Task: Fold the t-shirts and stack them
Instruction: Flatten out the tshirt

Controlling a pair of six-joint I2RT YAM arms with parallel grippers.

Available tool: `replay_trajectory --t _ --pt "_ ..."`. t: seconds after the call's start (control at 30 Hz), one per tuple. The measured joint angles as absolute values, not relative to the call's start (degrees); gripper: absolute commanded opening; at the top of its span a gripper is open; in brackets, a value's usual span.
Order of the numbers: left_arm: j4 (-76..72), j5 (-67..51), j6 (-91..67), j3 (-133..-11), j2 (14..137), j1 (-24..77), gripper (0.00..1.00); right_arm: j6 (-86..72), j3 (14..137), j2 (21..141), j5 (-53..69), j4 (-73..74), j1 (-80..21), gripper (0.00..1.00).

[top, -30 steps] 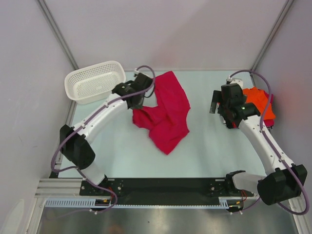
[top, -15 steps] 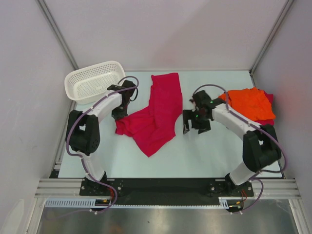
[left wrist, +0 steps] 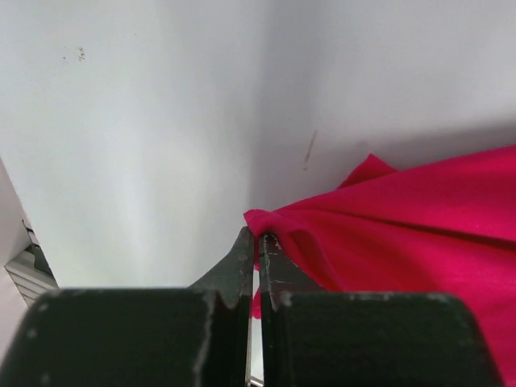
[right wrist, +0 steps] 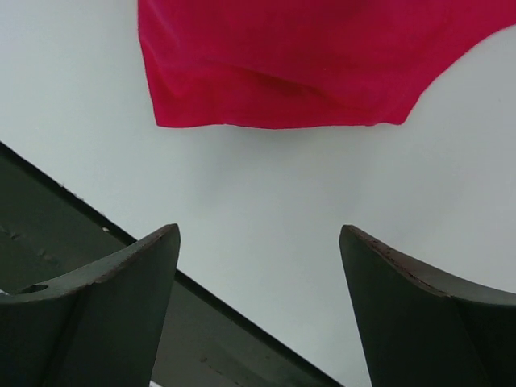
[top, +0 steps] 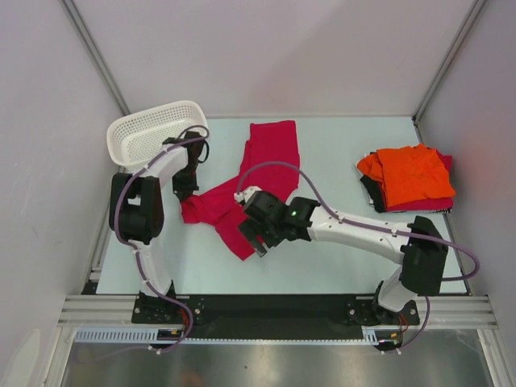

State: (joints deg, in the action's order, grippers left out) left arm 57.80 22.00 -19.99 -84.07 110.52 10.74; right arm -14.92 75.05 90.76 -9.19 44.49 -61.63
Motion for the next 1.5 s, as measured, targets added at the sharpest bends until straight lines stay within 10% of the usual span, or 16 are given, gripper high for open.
replay_trajectory --t 0.87,0.97,1.2,1.5 --pt "58.1 17.3 -18.7 -87.2 115.6 6.3 0.02 -14.8 81.8 115.8 -7.1 28.6 -71.7 0.76" --pt "58.5 17.3 -18.2 -88.0 116.0 6.1 0.02 -14.8 84.7 118.3 -8.9 28.9 -72.0 0.64" --pt "59.6 17.2 -17.9 -90.7 116.4 5.8 0.02 -16.1 88.1 120.9 -19.4 28.9 -71.3 0.00" --pt "61.0 15.6 -18.0 -93.5 116.4 5.7 0.00 -17.1 85.9 118.0 -31.8 34.5 -61.1 0.00"
